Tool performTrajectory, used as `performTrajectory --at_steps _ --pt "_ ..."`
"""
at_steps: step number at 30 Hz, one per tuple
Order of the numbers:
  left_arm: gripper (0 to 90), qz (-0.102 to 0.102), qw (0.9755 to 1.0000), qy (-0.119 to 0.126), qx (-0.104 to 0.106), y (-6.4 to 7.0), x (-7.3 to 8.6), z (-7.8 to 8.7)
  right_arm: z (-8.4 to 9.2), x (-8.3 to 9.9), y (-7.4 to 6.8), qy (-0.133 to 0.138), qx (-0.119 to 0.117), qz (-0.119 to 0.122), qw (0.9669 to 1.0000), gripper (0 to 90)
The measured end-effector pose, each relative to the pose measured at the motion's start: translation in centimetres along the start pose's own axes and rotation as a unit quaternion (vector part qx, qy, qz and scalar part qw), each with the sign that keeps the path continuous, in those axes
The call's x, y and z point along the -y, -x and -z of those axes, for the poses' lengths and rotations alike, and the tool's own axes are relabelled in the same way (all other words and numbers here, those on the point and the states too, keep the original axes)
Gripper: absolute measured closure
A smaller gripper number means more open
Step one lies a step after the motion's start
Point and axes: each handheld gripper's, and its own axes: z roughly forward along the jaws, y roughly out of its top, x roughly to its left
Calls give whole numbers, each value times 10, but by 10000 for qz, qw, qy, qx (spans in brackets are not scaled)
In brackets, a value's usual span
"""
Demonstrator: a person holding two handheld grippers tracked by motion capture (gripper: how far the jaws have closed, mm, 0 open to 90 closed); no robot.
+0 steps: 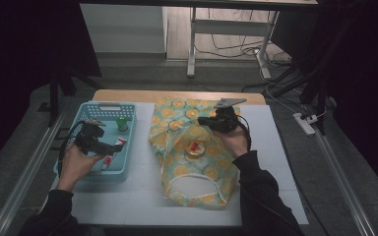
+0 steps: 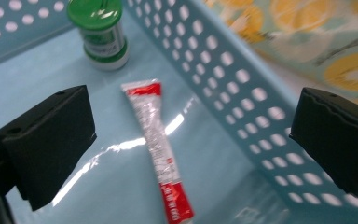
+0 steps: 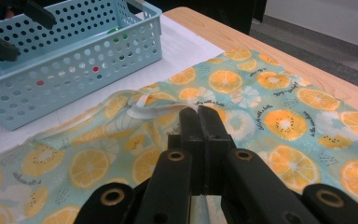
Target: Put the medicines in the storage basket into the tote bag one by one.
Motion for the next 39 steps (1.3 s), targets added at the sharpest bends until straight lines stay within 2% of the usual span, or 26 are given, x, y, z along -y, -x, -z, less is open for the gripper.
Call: performTrajectory --at_steps 2,5,7,12,16,20,25,28,31,34,37,39 --pt "0 18 9999 -146 -20 -3 -1 -5 0 0 0 -6 -3 7 10000 900" --pt "0 36 9995 -296 68 -7 -4 -12 0 0 -1 -11 -11 9 10000 900" --pt "0 32 9990 -454 19 -7 -4 -19 0 0 -1 -9 -18 15 10000 900" --pt "19 -42 9957 -914 -155 -9 -5 -36 0 -1 -1 14 -22 20 10000 900" --pt "64 -72 9918 -1243 -284 -9 -7 -44 0 -1 -1 11 -18 19 10000 900" --pt "154 0 9891 -1427 -363 -12 -6 -48 0 0 -1 -2 -6 13 10000 900" --pt "311 -13 9871 -1576 -300 -15 -5 -48 0 0 0 16 13 -8 10000 900" --pt "370 -30 9852 -1684 -317 -16 -4 -47 1 0 1 10 20 -13 10000 900" --pt "455 12 9849 -1717 -223 -18 -3 -47 0 0 0 17 17 -5 10000 900" --pt "569 51 9854 -1699 -41 -19 -2 -46 0 0 0 0 15 8 10000 900" --pt "689 63 9849 -1727 16 -18 -3 -47 0 0 0 3 13 1 10000 900" --pt "728 40 9848 -1736 -12 -18 -3 -47 0 0 0 6 11 -2 10000 900"
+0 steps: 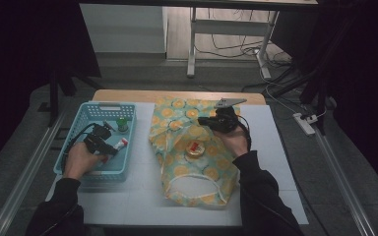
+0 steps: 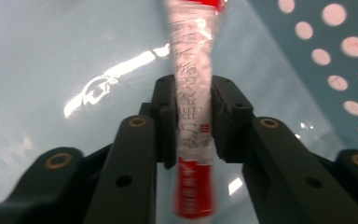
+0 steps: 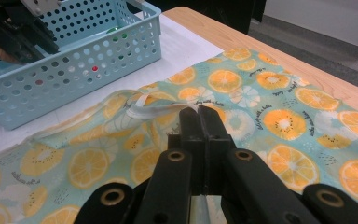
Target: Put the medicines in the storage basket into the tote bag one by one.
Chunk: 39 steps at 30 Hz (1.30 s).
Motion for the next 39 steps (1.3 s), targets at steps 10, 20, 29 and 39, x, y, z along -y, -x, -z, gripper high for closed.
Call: performTrajectory --at_steps 10,20,29,39 --pt "741 50 9999 -141 -28 1 -4 0 0 0 0 16 -5 -4 10000 900" --pt "742 223 9993 278 110 -2 -6 17 1 0 1 42 -13 -2 10000 900" --pt "741 210 9972 696 183 4 -5 37 1 -1 -1 71 -26 34 10000 900" --pt "743 184 9941 1054 168 11 -2 58 0 -1 -3 63 -34 61 10000 900"
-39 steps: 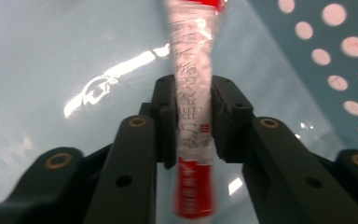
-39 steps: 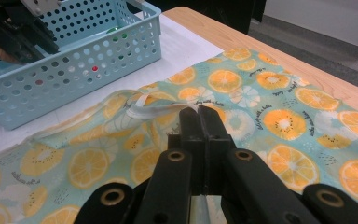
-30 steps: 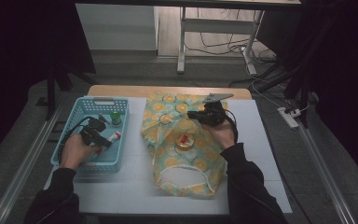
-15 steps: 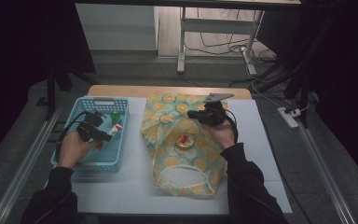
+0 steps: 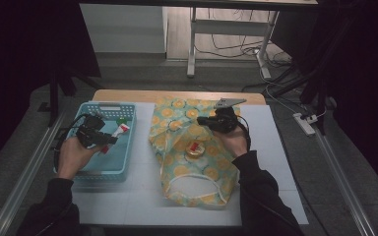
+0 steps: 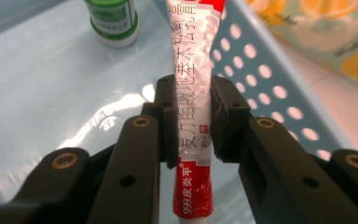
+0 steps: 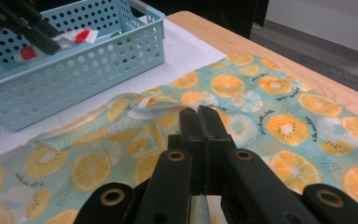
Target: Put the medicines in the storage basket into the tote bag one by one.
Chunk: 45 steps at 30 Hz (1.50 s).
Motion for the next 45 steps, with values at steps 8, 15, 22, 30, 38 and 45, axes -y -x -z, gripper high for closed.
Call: performTrajectory --at_steps 8,15,22,30,38,45 --pt "743 -151 9996 189 176 15 -5 13 0 0 0 17 4 -3 10000 900" --pt "743 -391 9979 308 408 37 -12 13 1 0 0 17 8 -4 10000 900" --pt "743 -628 9957 330 598 58 -20 11 2 -1 -1 42 20 3 10000 900" --pt "743 -788 9930 357 807 76 -28 8 2 -1 0 47 11 -8 10000 900" --pt "743 -1004 9897 364 957 98 -40 4 1 -1 -1 36 2 -10 10000 900" --pt "743 -1186 9860 320 1129 119 -53 -4 1 -1 -1 50 5 -9 10000 900"
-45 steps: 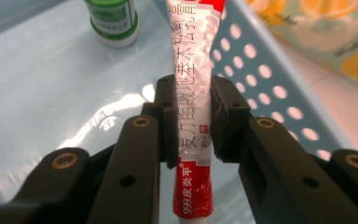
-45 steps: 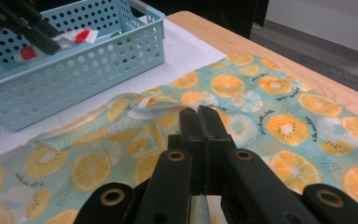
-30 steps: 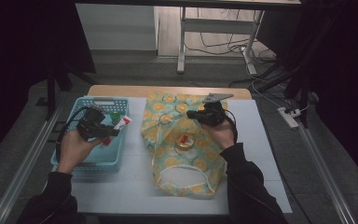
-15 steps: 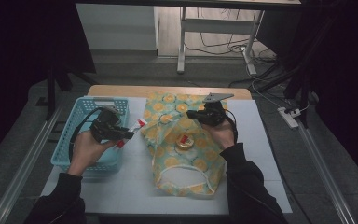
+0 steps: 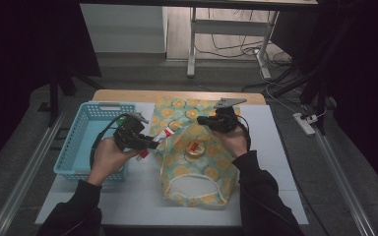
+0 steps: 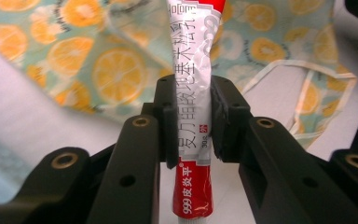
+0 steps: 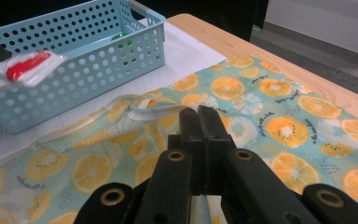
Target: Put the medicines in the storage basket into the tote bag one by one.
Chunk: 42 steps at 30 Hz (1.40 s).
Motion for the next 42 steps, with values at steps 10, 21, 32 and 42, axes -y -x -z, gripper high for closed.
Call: performTrajectory --at_steps 10,21,32,42 --pt "742 -236 9994 -93 228 21 -23 -28 -1 0 -1 -1 -15 9 10000 900" --pt "742 -390 9984 -201 368 39 -44 -65 0 -1 -1 9 -15 11 10000 900" --pt "742 -461 9978 -469 18 38 -48 -104 -1 -2 -5 21 -40 51 10000 900" --pt "742 -273 9973 -601 -336 17 -46 -117 -1 -4 -7 45 -34 67 10000 900"
